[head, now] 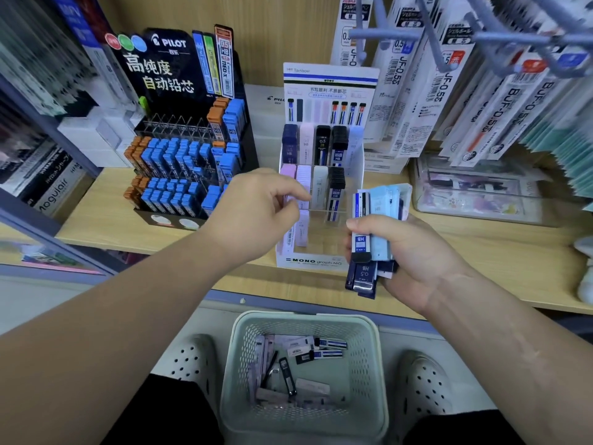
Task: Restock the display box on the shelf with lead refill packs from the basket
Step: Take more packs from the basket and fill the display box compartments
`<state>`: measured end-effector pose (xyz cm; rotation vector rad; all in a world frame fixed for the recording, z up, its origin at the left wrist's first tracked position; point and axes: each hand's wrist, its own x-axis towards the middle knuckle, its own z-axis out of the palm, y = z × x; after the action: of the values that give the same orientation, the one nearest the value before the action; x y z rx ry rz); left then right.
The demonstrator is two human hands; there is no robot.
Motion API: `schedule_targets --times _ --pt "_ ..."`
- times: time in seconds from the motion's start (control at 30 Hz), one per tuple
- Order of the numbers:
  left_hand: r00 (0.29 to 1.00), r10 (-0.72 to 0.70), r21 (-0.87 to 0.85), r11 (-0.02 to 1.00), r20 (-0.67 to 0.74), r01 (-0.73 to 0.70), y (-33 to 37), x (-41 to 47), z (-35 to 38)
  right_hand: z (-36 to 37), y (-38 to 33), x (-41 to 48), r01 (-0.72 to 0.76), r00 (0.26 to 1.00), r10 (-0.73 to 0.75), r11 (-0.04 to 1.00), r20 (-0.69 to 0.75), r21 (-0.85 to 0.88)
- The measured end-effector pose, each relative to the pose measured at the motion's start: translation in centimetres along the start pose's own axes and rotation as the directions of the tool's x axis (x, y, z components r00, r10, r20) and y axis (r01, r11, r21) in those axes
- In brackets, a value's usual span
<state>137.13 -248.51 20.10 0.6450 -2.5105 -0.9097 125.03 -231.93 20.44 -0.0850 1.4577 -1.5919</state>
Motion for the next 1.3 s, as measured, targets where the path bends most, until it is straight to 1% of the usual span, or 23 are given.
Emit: schedule_targets --times 0.1,0.17,0.27,0.4,0.5,0.6,0.63,0.7,0.77,0.83,0.9,1.0,1.1,1.2,1.3 --pt "0.998 0.048 0.036 0.998 -0.027 -0.047 0.0 0.0 0.1 -0.5 -0.2 -0.2 -0.003 1.000 0.003 1.000 0.007 0.001" --pt "0.998 0.059 0.067 0.996 -0.014 -0.058 0.1 0.0 0.0 -0.8 -0.2 -0.3 -0.006 1.000 0.006 1.000 0.014 -0.005" --pt "0.997 0.030 0.121 0.992 0.077 -0.040 0.1 -0.2 -0.3 -1.1 -0.3 -0.5 -0.003 1.000 0.003 1.000 0.030 -0.011" --pt "0.981 0.090 0.245 0.960 0.171 -0.131 -0.6 -0.2 -1.2 -1.3 -0.4 -0.8 0.006 0.999 -0.006 1.000 0.044 -0.001" --pt "0.972 0.078 0.280 0.950 0.224 -0.140 -1.2 -0.1 -1.6 -1.3 -0.4 -1.0 0.009 0.999 -0.010 1.000 0.043 0.007" --pt "0.968 0.065 0.262 0.956 0.240 -0.129 -1.6 0.0 -1.7 -1.3 -0.4 -1.1 0.009 0.999 -0.009 1.000 0.044 0.008" --pt "0.972 0.046 0.248 0.963 0.231 -0.104 -1.7 0.0 -1.7 -1.3 -0.4 -1.2 0.010 0.999 -0.010 1.000 0.044 0.001" --pt "0.983 -0.033 0.196 0.981 0.183 -0.003 -1.6 0.1 -1.8 -1.2 -0.3 -1.1 0.011 0.999 -0.010 1.000 0.042 -0.017" --pt "0.987 -0.111 0.109 0.989 0.119 0.098 -1.5 0.2 -1.9 -1.2 -0.2 -1.0 0.011 0.999 -0.010 1.000 0.035 -0.023" --pt "0.989 -0.132 0.031 0.991 0.071 0.131 -1.4 0.3 -1.8 -1.3 -0.1 -0.9 0.013 0.999 -0.012 1.000 0.032 -0.029" --pt "0.991 -0.127 -0.008 0.992 0.044 0.128 -1.4 0.4 -1.7 -1.2 0.0 -0.8 0.015 0.999 -0.014 0.999 0.035 -0.035" --pt "0.998 -0.055 0.018 0.998 0.034 0.055 -1.4 0.2 -1.3 -1.2 0.0 -0.6 0.012 0.999 -0.010 0.999 0.040 -0.035" --pt "0.997 0.056 0.126 0.990 0.058 -0.063 -1.5 0.0 -0.7 -1.3 0.0 -0.4 0.009 0.999 -0.008 0.999 0.044 -0.039" --pt "0.978 0.199 0.226 0.952 0.058 -0.207 -1.9 -0.1 0.0 -1.4 0.0 -0.3 0.005 0.998 -0.003 0.999 0.059 -0.033" --pt "0.974 0.224 0.214 0.950 0.034 -0.226 -2.1 0.0 0.7 -1.5 0.1 -0.2 0.004 0.998 -0.003 1.000 0.070 -0.026"
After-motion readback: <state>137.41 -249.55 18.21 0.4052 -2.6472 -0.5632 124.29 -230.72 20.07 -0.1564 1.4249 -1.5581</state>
